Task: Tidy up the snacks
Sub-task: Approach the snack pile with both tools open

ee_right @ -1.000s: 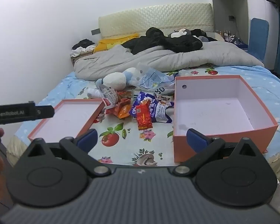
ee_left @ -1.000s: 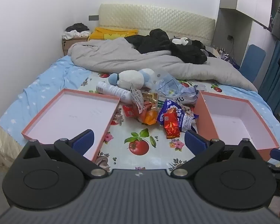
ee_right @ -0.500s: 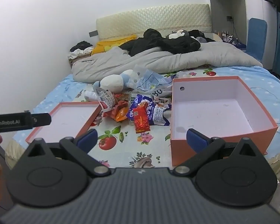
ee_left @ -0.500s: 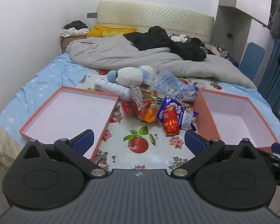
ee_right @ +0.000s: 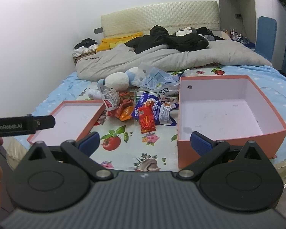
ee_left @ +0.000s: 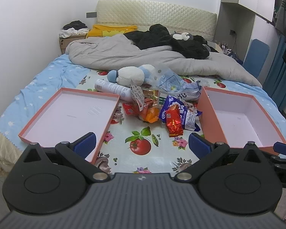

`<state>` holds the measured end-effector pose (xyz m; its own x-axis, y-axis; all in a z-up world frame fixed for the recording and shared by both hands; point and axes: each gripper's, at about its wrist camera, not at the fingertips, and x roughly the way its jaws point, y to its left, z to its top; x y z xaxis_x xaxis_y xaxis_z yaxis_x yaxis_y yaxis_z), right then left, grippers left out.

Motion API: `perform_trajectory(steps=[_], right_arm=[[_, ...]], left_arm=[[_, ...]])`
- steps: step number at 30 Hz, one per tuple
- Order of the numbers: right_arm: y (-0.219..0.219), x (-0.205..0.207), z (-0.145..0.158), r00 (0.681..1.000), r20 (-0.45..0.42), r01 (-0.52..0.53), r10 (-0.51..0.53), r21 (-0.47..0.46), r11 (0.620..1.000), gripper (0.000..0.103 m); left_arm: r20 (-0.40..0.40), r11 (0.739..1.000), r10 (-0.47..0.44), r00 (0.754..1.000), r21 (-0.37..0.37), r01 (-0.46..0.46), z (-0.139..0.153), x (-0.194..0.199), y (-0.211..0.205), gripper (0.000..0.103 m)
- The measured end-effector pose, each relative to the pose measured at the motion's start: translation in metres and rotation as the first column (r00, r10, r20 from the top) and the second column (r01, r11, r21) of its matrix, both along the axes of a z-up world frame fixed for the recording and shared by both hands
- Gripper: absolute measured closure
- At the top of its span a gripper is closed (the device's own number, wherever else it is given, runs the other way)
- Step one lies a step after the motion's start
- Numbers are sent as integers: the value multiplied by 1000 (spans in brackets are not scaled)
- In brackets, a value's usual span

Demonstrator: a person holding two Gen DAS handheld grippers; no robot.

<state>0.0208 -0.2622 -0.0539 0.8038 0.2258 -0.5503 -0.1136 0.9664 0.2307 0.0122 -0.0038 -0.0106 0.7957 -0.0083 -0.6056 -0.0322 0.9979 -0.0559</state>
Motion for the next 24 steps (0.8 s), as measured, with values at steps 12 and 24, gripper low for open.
perform_trajectory(steps=[12,24], right_arm=[[6,6,-7,1000,-21,-11,11,-10,1000,0],[10,6,-6,999,-28,-26,26,-3,1000,0]], left_arm=[[-10,1000,22,1000,-1,-22,-2,3,8,0],[-12,1000,29,1000,-3,-29,-4,3,9,0]])
